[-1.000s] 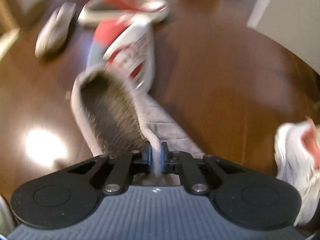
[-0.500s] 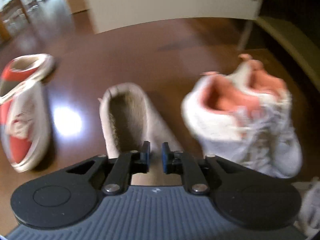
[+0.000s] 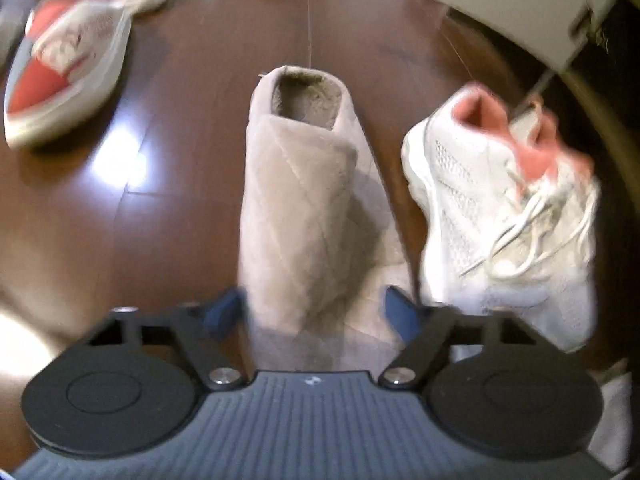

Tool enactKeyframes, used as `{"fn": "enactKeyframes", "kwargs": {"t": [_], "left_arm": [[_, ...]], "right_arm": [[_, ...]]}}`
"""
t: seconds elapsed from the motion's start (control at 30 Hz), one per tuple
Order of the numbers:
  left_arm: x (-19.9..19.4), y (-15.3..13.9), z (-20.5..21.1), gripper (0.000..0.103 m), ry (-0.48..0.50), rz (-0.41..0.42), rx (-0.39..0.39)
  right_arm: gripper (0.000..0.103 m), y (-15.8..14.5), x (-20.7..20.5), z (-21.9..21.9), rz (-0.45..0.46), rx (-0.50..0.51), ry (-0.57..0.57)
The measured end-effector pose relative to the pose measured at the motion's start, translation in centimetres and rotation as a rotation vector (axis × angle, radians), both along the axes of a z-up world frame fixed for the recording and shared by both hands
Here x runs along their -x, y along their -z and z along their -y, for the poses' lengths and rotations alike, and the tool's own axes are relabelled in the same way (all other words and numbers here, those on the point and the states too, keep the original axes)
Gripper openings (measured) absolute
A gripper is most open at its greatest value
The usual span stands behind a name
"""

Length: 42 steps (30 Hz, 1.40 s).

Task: Organize scattered shoes
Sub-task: 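Carry the slipper beside the white sneakers, set it down, open right gripper, then move both tools back toward the second beige quilted slipper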

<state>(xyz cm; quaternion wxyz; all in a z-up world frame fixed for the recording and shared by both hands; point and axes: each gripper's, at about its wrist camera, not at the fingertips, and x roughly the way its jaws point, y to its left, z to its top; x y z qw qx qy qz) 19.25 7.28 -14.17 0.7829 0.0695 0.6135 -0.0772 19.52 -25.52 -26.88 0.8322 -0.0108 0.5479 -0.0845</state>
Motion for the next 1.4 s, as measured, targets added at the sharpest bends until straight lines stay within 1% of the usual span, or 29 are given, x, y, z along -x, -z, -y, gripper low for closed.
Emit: {"fn": "enactKeyframes", "kwargs": {"t": [0.03,0.07,0.13,0.2,0.4,0.57,0.67,0.73,0.77,0.8,0.83,0.87,0.9,0.97,1.07,1.17,1.23,1.3,1.37,1.4], "left_arm": [[0.0,0.1,0.0,0.102,-0.004,-0.004,0.003],[-0.1,0.1,0.0,0.102,-0.005,-0.006,0.006],[0.0,0.0,0.0,0.102,0.001,-0.004,0.011],[0.2,0.0,0.1,0.102,0.012,0.001,0.008],[0.3,0.0,0.2,0.102,0.013,-0.007,0.016],[0.5,0.1,0.4,0.102,0.026,-0.003,0.004],[0.5,0.2,0.7,0.102,0.026,-0.001,-0.009],[0.7,0.0,0.9,0.102,0.029,0.011,-0.025],[0.9,-0.3,1.0,0.102,0.03,0.021,-0.038],[1.0,-0.6,1.0,0.102,0.03,0.033,-0.048],[1.2,-1.0,1.0,0.102,0.03,0.046,-0.058],[1.4,-1.7,1.1,0.102,0.03,0.064,-0.07],[1.6,-2.5,1.1,0.102,0.028,0.086,-0.08],[1.9,-4.5,1.2,0.102,0.027,0.138,-0.093],[2.8,-8.9,1.9,0.102,0.043,0.247,-0.107],[4.5,-13.5,2.6,0.102,0.078,0.358,-0.116],[5.8,-16.5,3.0,0.102,0.096,0.427,-0.123],[7.1,-19.2,3.1,0.102,0.091,0.477,-0.13],[8.3,-21.8,3.2,0.102,0.077,0.516,-0.137],[8.7,-22.5,3.3,0.102,0.07,0.525,-0.138]], "right_arm": [[0.04,-0.1,-0.2,0.2,-0.01,-0.02,0.025],[0.037,-0.2,-0.3,0.2,-0.016,-0.014,0.036],[0.035,-0.2,-0.3,0.5,-0.018,-0.001,0.078],[0.026,-0.2,0.1,1.5,-0.014,-0.015,0.128],[0.026,-0.2,0.9,2.1,-0.028,-0.034,0.145],[0.027,-0.2,0.7,2.1,-0.041,-0.043,0.196],[0.032,-0.8,1.8,3.1,-0.051,-0.078,0.241],[0.039,-1.3,1.5,3.5,-0.054,-0.114,0.251],[0.045,-2.0,1.6,3.5,-0.052,-0.124,0.246],[0.057,-2.9,1.8,3.3,-0.049,-0.121,0.25],[0.065,-4.1,2.3,3.1,-0.036,-0.116,0.254],[0.077,-5.2,2.9,2.9,-0.016,-0.113,0.25],[0.081,-7.3,4.1,2.4,0.022,-0.11,0.236],[0.081,-9.7,5.9,1.9,0.052,-0.108,0.222],[0.081,-13.9,9.9,1.3,0.055,-0.114,0.214],[0.085,-17.0,13.6,0.7,0.077,-0.122,0.185],[0.087,-19.1,15.9,0.4,0.107,-0.11,0.176],[0.092,-20.9,17.7,0.4,0.132,-0.105,0.181],[0.093,-22.1,19.2,0.7,0.146,-0.113,0.187],[0.093,-23.0,20.2,0.9,0.156,-0.121,0.189]]}}
